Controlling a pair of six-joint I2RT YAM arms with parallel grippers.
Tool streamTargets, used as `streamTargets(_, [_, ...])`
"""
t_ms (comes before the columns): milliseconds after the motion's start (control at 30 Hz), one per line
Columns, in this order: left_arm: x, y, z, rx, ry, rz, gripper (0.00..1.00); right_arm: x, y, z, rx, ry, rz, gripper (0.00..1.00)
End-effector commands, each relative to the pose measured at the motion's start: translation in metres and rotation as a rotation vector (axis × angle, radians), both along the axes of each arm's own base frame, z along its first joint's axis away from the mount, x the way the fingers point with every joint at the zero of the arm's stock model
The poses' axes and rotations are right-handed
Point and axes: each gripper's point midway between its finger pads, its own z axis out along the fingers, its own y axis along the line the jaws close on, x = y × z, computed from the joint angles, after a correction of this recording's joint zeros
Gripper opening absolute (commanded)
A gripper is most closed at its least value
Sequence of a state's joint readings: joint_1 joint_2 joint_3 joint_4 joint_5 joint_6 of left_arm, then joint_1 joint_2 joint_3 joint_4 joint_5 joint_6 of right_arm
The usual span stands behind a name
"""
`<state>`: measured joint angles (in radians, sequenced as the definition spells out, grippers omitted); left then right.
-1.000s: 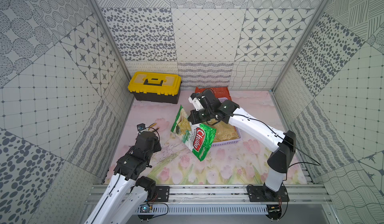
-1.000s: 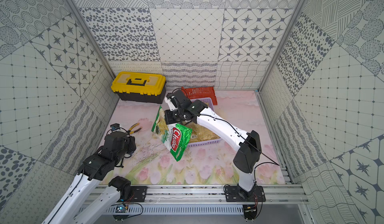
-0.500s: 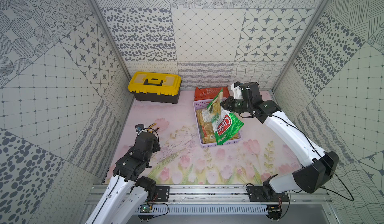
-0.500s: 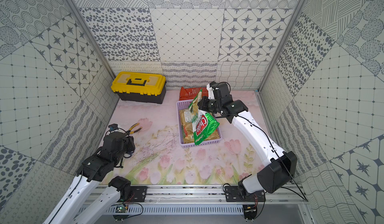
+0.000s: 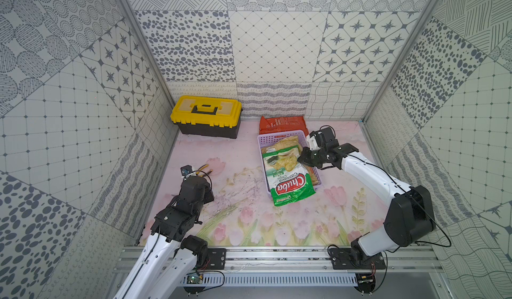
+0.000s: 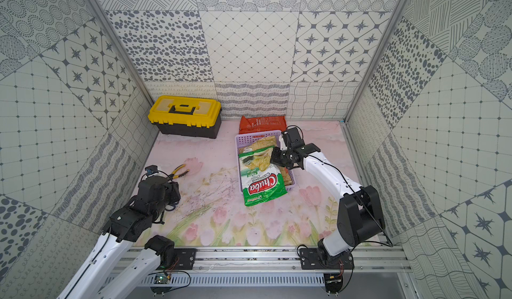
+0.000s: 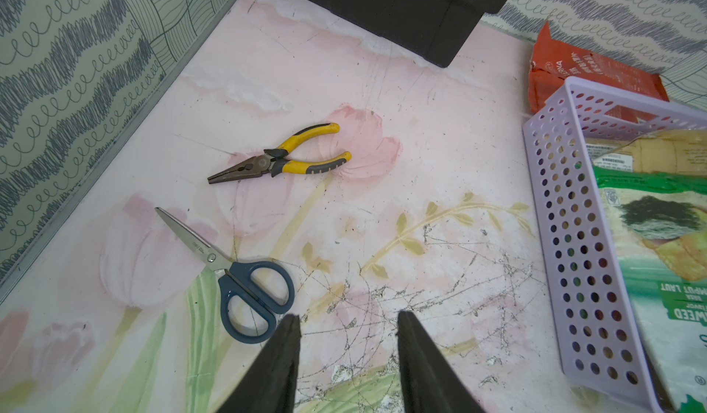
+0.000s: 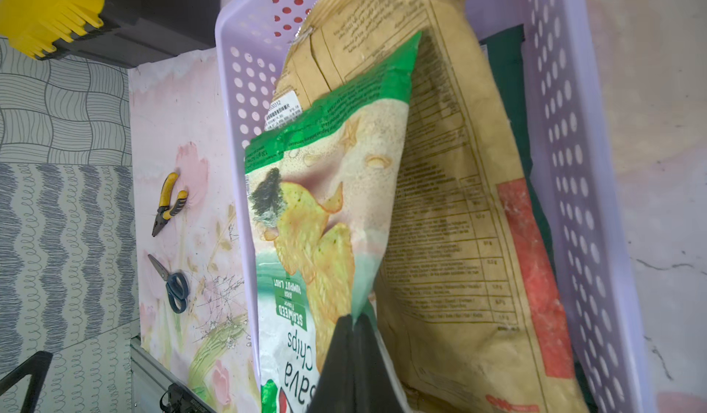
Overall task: Put the potato chips into the basket
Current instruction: Place the potato chip in the basket.
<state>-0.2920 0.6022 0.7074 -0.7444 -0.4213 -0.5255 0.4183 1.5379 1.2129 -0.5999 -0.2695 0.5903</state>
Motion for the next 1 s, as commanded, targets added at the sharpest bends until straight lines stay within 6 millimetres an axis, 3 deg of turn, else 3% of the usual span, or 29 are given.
streamTargets(0, [-0.001, 0.001, -0.003, -0.005, 0.009, 0.008, 0.45, 0.009, 0.001, 0.013, 0.029, -0.086, 0.007, 0.00])
streamTargets(100, [-0.001, 0.002, -0.002, -0.004, 0.004, 0.011, 0.46, 0.016, 0.004, 0.016, 0.058, -0.079, 0.017, 0.00])
streamTargets(400, [-0.002, 0.003, -0.002, 0.000, 0.006, 0.017, 0.46, 0.063, 0.014, 0.055, 0.090, -0.189, 0.001, 0.00])
streamTargets(533, [-0.002, 0.004, -0.001, 0.001, 0.000, 0.020, 0.46, 0.073, 0.017, 0.045, 0.098, -0.182, -0.010, 0.00])
streamTargets(667, [-0.002, 0.003, -0.002, 0.001, 0.006, 0.017, 0.46, 0.071, 0.014, 0.024, 0.121, -0.142, -0.039, 0.00])
streamTargets(733, [-0.001, 0.003, -0.003, 0.000, 0.009, 0.016, 0.46, 0.070, 0.014, 0.023, 0.166, -0.132, -0.057, 0.00])
streamTargets(833, [-0.001, 0.002, -0.003, 0.000, 0.014, 0.014, 0.45, 0.070, 0.016, 0.047, 0.207, -0.166, -0.069, 0.00])
streamTargets(967, [-0.001, 0.002, -0.004, 0.000, 0.016, 0.014, 0.46, 0.068, 0.021, 0.098, 0.273, -0.245, -0.071, 0.00])
